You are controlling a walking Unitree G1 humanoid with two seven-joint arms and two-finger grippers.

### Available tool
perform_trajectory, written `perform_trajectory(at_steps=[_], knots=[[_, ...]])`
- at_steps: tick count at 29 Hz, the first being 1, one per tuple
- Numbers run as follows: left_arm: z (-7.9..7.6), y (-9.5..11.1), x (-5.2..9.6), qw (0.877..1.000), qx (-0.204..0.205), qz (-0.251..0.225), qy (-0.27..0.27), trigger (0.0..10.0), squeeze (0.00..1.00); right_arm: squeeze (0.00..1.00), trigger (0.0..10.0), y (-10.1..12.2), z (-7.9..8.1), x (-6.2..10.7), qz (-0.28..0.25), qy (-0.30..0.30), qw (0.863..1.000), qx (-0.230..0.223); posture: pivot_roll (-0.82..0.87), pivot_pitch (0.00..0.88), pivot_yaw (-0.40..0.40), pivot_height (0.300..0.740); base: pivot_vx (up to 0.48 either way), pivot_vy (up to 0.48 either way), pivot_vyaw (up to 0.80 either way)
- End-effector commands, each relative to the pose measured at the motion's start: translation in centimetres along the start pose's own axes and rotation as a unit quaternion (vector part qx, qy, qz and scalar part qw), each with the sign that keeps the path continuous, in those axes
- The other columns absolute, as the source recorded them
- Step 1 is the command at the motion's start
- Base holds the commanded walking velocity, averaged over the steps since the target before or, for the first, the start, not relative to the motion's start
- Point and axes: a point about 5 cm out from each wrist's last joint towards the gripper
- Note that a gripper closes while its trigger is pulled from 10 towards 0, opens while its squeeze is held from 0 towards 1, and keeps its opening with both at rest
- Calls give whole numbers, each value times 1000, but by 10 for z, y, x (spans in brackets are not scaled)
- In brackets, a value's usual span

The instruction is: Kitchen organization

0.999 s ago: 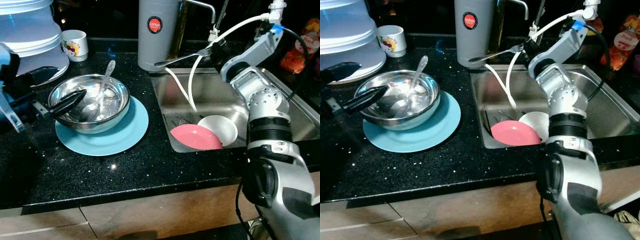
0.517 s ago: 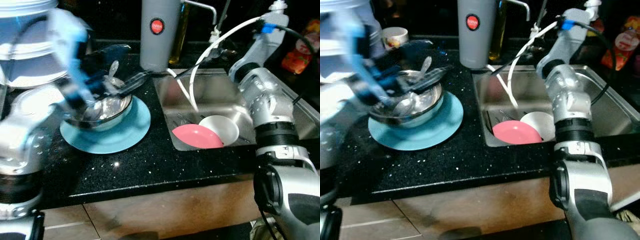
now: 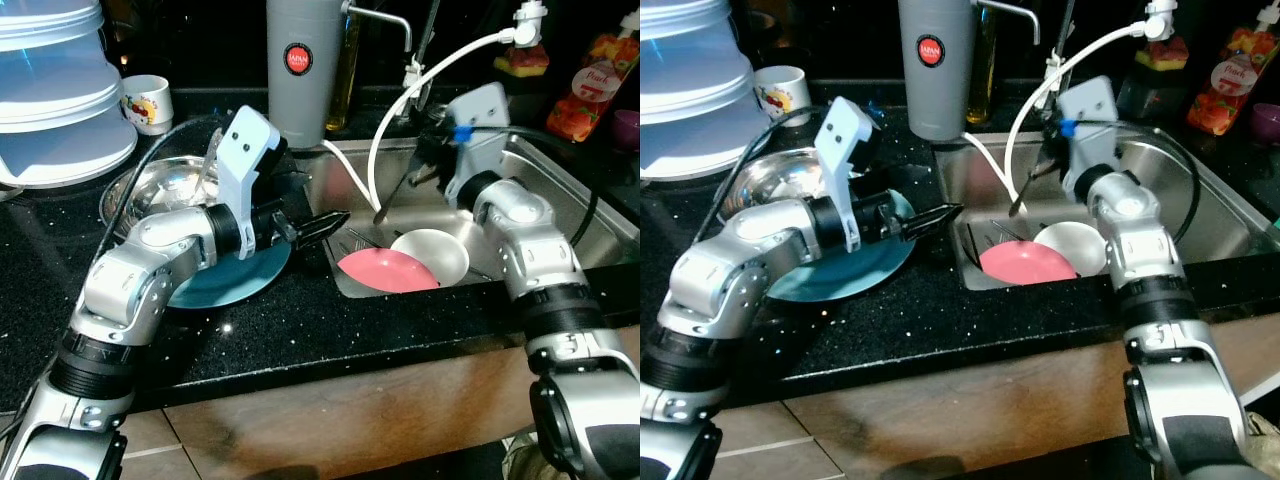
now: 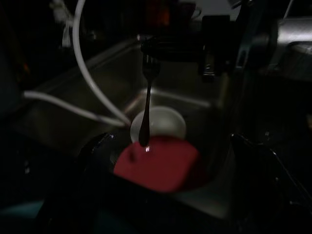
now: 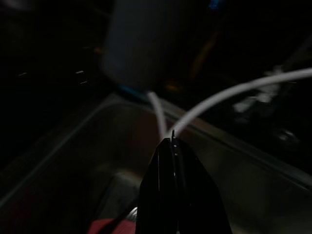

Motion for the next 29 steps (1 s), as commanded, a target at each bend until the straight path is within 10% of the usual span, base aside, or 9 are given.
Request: perform_trajectory(at_steps=[1,12,29], knots=[[-2,-15,-1,999,5,36,3,10000,0,0,0,-3,6,1,12,17,1000,9,25,66,-62,740,0,0,0],[-17,-33,-3,998,11,58,-15,10000,0,0,0,-24,39,1,56,77,995,-28,36,68,-69,740,0,0,0],[5,-7,-5,999,-40,20,21,10000,0,0,0,-10,30,2,45,66,997,-22,32,73,-63,740,0,0,0]])
Point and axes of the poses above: a point about 5 cm out from each wrist's last joint towards the gripper, its own x axis pointing back from the gripper into the wrist, its own y axis along the axis of the wrist's last joint, z = x × y, and after that the axes turned 4 degrees about x, right-handed
